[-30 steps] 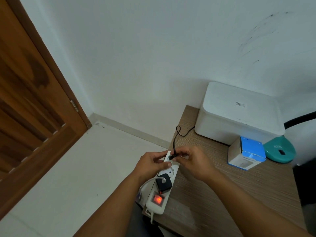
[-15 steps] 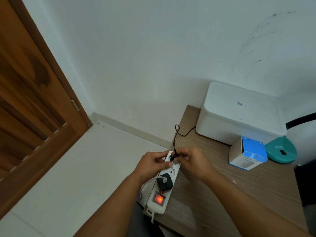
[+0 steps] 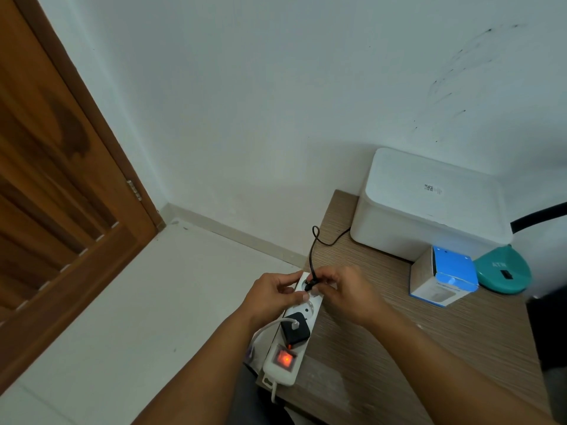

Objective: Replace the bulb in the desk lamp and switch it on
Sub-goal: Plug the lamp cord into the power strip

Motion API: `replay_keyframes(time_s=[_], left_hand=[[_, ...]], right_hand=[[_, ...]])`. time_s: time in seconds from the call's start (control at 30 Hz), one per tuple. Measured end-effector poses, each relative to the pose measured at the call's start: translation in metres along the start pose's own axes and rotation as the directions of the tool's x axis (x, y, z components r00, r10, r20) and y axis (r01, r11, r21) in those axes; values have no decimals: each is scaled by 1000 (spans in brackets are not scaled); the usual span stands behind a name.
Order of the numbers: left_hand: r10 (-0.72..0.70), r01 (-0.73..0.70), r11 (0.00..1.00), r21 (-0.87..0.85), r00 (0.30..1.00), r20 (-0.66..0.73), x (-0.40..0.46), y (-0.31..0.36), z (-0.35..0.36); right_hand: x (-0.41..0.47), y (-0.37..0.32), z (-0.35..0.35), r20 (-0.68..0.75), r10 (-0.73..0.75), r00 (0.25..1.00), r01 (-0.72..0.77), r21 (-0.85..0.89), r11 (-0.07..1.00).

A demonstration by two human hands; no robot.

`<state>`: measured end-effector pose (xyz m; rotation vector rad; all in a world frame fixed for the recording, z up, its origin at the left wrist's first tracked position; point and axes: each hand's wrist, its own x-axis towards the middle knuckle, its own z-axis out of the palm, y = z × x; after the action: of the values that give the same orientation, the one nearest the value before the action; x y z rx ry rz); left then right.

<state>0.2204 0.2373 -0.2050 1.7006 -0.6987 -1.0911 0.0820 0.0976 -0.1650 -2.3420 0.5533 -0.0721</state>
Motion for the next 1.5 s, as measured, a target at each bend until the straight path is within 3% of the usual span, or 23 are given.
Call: replay_keyframes(time_s=[0.4,0.87,1.13,1.37,1.5], left_hand=[[-2,1,999,38,999,35,5,-4,-3],[-13,12,999,34,1000,28,5,-5,-3],[-28,26,998,59,999,34,5,-3,-3],[-29,27,991,134,999,14,1,6,-3],[-40,41,959,281,999,-10,0,18,-5]], right_hand=[[3,2,0,18,6,1000,-6,0,1000],[0,7,9,-56,-63,996,53,-167,985],[6,5,9,-19,-4,1000,1,-178,984],[8,5,12,-10,59,998,-59,-129,990],[-1,4,16,-25,112,993,-114,-67,991]])
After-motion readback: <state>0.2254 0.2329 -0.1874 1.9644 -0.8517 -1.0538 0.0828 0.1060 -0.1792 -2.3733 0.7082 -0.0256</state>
